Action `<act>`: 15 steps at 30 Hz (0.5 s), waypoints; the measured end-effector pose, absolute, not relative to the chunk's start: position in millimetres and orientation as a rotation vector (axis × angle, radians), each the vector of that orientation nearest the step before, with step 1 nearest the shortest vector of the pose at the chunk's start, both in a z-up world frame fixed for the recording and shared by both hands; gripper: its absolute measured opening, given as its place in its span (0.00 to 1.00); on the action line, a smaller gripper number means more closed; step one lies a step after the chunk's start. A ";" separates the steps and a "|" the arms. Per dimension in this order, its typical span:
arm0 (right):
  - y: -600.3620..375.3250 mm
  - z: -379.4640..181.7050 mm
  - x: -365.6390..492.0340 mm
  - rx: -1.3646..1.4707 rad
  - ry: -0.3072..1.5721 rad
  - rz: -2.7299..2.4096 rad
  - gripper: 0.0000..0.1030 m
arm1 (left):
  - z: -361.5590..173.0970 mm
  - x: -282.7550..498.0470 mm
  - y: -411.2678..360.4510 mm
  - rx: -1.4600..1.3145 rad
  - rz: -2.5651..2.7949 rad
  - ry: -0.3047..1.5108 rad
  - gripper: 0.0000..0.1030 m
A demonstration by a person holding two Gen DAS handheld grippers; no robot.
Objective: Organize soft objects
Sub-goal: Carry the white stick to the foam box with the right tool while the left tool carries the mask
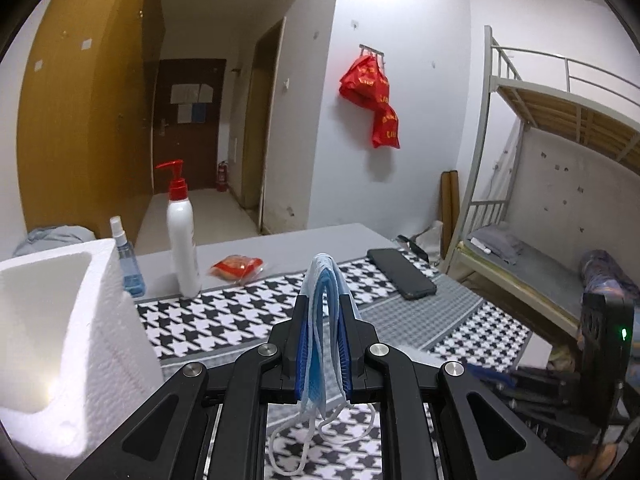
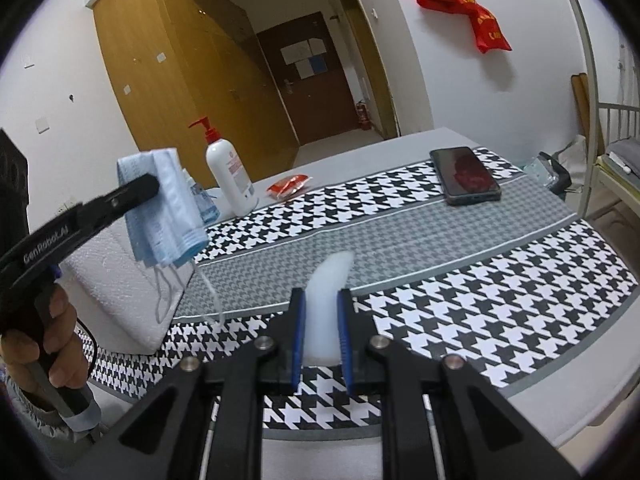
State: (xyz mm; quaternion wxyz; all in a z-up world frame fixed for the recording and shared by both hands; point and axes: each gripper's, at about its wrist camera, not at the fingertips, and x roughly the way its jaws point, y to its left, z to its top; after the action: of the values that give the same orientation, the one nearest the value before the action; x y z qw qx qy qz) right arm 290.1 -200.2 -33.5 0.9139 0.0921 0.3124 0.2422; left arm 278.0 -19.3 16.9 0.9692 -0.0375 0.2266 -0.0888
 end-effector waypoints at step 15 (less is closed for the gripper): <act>-207.2 -5.4 278.0 0.225 0.554 0.535 0.18 | 31.7 248.5 -9.4 -0.059 -0.162 0.419 0.14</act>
State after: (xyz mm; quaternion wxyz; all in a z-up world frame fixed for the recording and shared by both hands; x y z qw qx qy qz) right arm 278.0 -207.2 -5.4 0.9205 0.1097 0.2697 0.2606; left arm 248.5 -9.4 31.7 0.9745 -0.0292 0.2075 -0.0802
